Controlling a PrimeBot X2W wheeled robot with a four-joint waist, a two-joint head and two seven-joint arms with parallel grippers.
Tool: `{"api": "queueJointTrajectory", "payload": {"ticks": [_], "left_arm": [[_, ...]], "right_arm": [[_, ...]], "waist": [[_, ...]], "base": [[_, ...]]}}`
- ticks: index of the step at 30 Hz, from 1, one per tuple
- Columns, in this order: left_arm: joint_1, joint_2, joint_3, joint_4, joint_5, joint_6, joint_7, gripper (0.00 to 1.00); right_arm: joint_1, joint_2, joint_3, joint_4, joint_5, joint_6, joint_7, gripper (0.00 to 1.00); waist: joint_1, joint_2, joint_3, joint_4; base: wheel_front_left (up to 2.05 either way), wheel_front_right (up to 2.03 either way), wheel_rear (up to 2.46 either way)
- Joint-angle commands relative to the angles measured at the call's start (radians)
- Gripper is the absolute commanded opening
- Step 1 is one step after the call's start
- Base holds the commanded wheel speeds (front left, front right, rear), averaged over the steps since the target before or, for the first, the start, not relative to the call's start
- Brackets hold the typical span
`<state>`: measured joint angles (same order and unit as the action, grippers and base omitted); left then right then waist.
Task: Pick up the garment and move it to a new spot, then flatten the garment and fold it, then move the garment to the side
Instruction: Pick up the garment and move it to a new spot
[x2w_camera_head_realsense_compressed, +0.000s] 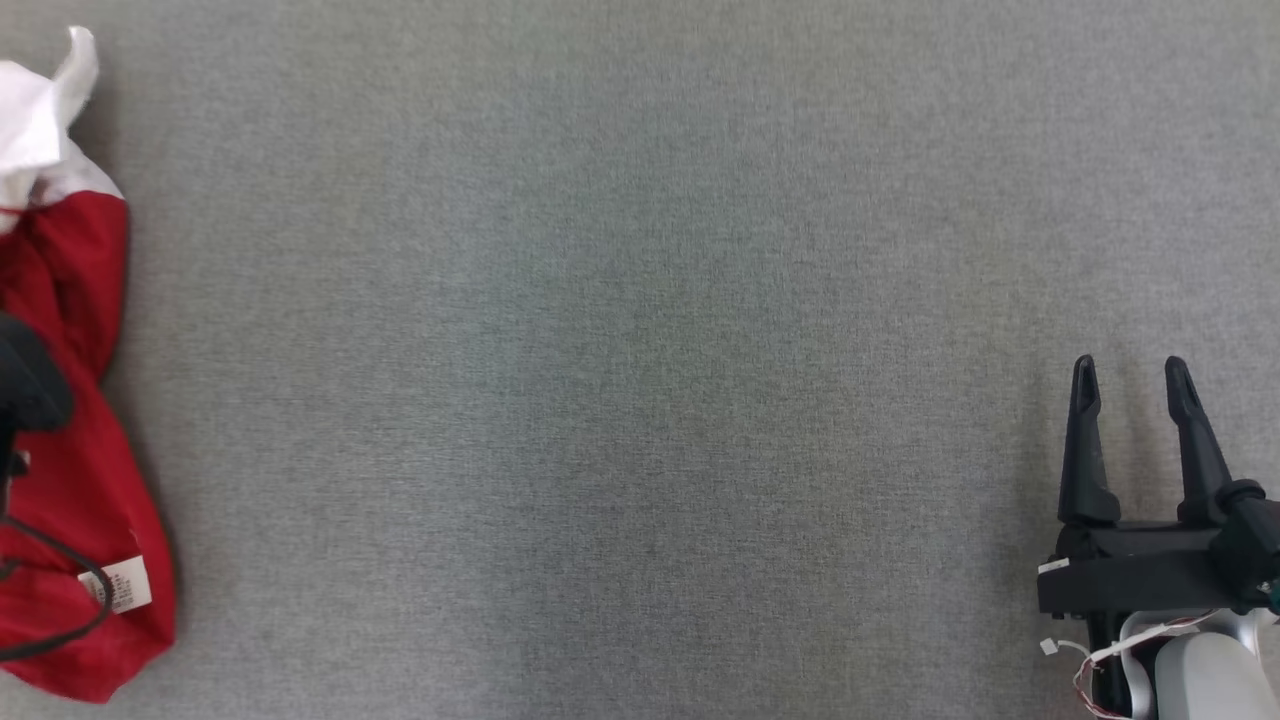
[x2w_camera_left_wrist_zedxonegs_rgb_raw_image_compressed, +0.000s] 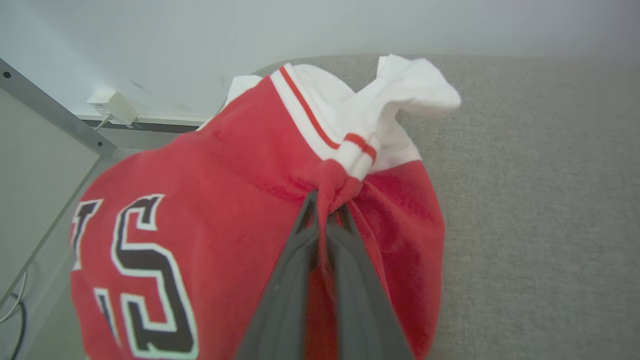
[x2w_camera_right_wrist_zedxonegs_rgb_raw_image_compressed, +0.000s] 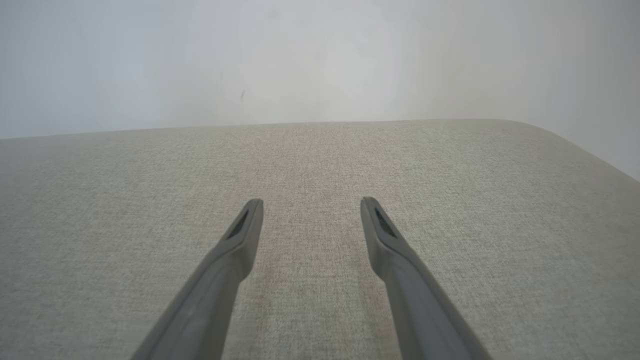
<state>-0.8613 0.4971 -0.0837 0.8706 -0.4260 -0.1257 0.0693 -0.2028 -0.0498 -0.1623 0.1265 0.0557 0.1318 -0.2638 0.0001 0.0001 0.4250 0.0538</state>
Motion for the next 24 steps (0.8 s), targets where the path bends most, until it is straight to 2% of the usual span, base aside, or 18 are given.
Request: {"api": "queueJointTrajectory", "payload": {"ticks": [1,7,9,14,17,24], "left_arm": [[-0.01,0.008,-0.001,-0.005,0.01,0.004,-0.014,0.0],[-0.062,0.032,-0.01,-0.058,0.038,0.009,-0.127,0.0],[-0.1,0.04,-0.019,-0.117,0.051,0.016,-0.166,0.0],[-0.187,0.031,-0.058,-0.247,0.073,0.008,-0.18,0.0],[-0.246,0.004,-0.095,-0.339,0.082,0.004,-0.157,0.0],[-0.379,-0.117,-0.204,-0.508,0.065,0.001,-0.061,0.0]], "right_arm": [[0.01,-0.001,0.0,0.0,0.004,-0.002,-0.001,1.0],[0.025,-0.001,0.019,0.021,0.027,-0.002,-0.001,1.0],[0.038,-0.001,0.025,0.035,0.04,-0.002,-0.001,1.0],[0.049,-0.001,0.035,0.049,0.066,-0.002,-0.001,1.0],[0.064,-0.001,0.039,0.058,0.083,-0.002,-0.001,1.0],[0.07,-0.001,0.049,0.068,0.119,-0.002,-0.001,1.0]], "waist": [[-0.0001,-0.0001,-0.016,0.007],[-0.0001,-0.0001,-0.085,0.02],[-0.0001,-0.0001,-0.124,0.02],[-0.0001,-0.0001,-0.179,-0.003],[-0.0001,-0.0001,-0.205,-0.029],[-0.0001,-0.0001,-0.231,-0.139]], "base": [[0.0,0.0,0.0],[0.0,0.0,0.0],[0.0,0.0,0.0],[0.0,0.0,0.0],[0.0,0.0,0.0],[0.0,0.0,0.0]]}}
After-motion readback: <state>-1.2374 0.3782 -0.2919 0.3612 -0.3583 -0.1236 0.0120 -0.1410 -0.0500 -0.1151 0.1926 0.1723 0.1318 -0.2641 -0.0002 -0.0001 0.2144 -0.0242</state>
